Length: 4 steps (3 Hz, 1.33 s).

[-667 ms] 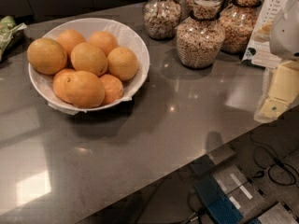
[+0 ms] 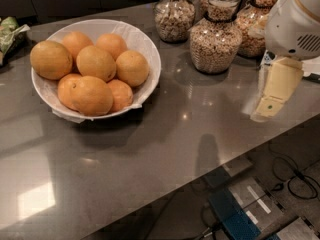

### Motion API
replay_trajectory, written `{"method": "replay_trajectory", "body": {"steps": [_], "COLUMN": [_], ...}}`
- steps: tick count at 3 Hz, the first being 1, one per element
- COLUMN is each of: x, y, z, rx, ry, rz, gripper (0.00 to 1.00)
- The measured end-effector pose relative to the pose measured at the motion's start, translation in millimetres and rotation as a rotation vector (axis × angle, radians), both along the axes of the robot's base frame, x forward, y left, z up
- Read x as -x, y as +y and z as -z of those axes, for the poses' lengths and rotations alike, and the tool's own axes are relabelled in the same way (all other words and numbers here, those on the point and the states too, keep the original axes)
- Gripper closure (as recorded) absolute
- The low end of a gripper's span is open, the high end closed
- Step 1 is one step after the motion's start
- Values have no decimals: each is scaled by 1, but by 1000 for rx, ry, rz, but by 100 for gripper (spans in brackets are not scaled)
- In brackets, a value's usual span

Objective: Pick orange from white bowl

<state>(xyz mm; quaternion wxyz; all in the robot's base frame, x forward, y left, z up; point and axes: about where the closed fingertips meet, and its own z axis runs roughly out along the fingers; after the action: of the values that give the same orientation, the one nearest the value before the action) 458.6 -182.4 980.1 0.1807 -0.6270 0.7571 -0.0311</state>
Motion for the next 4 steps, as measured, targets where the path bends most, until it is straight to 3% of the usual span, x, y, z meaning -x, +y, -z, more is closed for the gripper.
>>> {"method": "replay_trajectory", "body": {"steps": [1,2,3,4], "x": [-22,-22,-31,-55], "y": [51,51,72,117], "z": [-11,-11,-9,-21], "rx": [-35,-35,-64,-165], "ry": [-51,-51,-83,-138], "rz": [-103,-103,-148,-235], "gripper": [0,0,0,0]}}
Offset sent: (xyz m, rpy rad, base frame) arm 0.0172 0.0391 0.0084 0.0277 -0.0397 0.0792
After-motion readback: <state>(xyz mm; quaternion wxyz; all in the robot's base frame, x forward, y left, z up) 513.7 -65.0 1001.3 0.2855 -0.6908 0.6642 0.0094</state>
